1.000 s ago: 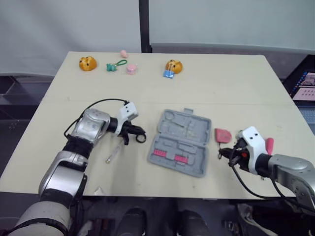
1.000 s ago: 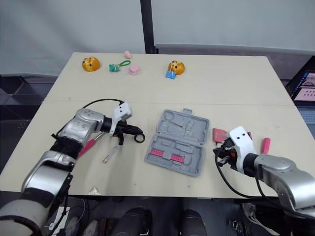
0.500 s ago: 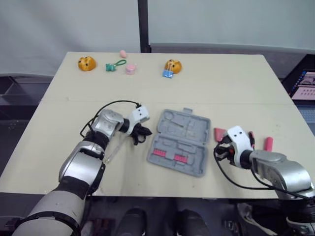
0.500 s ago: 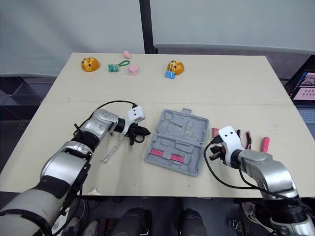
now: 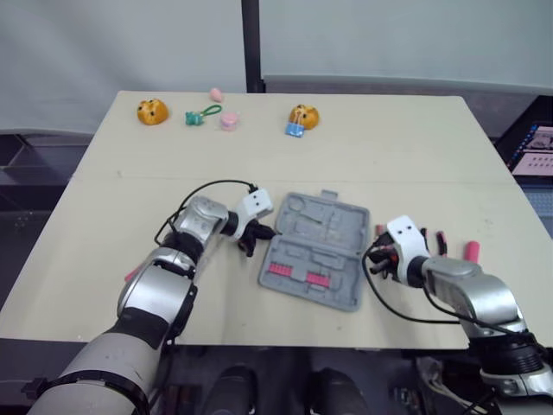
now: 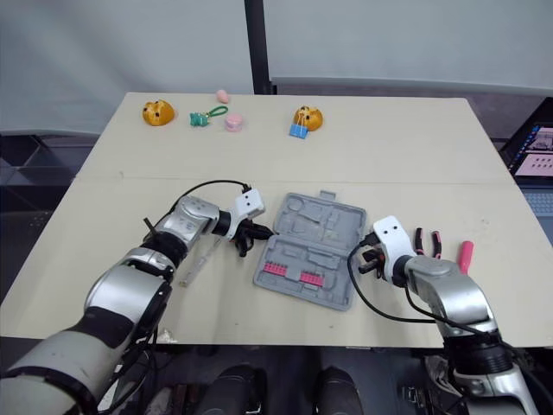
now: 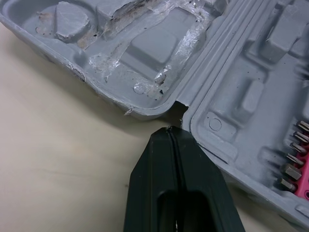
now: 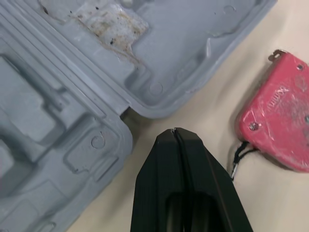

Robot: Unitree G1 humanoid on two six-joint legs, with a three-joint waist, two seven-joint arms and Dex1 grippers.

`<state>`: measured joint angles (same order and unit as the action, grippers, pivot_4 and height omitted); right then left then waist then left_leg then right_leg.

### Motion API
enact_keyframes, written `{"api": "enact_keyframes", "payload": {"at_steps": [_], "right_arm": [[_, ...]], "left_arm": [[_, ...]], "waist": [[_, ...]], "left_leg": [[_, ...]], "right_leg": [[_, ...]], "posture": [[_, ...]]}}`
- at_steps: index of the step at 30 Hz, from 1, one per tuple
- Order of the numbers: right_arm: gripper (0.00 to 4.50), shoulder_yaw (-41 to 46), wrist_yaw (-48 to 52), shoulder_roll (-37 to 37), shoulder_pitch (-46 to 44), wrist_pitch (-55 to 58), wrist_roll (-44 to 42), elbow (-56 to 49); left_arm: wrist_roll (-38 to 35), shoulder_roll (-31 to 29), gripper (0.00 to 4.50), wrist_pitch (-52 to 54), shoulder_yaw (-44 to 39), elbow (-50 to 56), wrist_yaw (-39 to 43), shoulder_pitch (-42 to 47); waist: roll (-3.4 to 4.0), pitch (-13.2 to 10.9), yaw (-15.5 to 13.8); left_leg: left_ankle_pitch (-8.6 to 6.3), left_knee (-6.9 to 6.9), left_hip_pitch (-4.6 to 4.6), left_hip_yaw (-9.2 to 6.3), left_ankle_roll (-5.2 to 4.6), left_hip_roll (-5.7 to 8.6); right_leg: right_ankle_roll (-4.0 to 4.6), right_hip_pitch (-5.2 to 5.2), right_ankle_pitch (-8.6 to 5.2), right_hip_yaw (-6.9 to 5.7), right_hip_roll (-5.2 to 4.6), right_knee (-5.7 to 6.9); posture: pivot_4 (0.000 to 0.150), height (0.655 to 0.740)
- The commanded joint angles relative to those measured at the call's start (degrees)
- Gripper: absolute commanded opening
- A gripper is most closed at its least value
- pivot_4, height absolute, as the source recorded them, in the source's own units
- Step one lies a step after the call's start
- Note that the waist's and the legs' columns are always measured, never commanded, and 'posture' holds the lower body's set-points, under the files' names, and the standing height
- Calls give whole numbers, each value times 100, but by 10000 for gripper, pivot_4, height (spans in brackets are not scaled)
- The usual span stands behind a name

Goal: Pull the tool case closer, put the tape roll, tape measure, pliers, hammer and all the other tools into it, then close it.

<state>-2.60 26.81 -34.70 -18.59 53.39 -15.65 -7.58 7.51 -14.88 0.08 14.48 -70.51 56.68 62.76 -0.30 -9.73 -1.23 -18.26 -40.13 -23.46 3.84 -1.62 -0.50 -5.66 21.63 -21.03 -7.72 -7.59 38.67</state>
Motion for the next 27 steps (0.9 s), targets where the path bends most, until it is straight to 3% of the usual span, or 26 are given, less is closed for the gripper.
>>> {"api": "enact_keyframes", "payload": {"at_steps": [1,20,27], "right_arm": [[371,-65,30,90,-108,-160,94,69],[371,-220,234,245,-48,-261,115,-112],[371,-225,339,186,247,-72,2,-671]], "left_arm": [[72,23,0,-96,-82,13,-39,138],[164,5,0,-150,-42,320,417,-62],[123,-160,0,145,38,1041,896,-471]], "waist": [[0,0,-1],[0,0,6],[1,0,8]], "left_leg": [[0,0,0,0,0,0],[0,-1,-1,-1,0,1],[0,0,-1,-2,0,0]], "right_leg": [[0,0,0,0,0,0],[0,2,0,-1,1,4],[0,2,0,0,1,5]], "posture": [[1500,6677],[1500,6677],[1500,6677]]}}
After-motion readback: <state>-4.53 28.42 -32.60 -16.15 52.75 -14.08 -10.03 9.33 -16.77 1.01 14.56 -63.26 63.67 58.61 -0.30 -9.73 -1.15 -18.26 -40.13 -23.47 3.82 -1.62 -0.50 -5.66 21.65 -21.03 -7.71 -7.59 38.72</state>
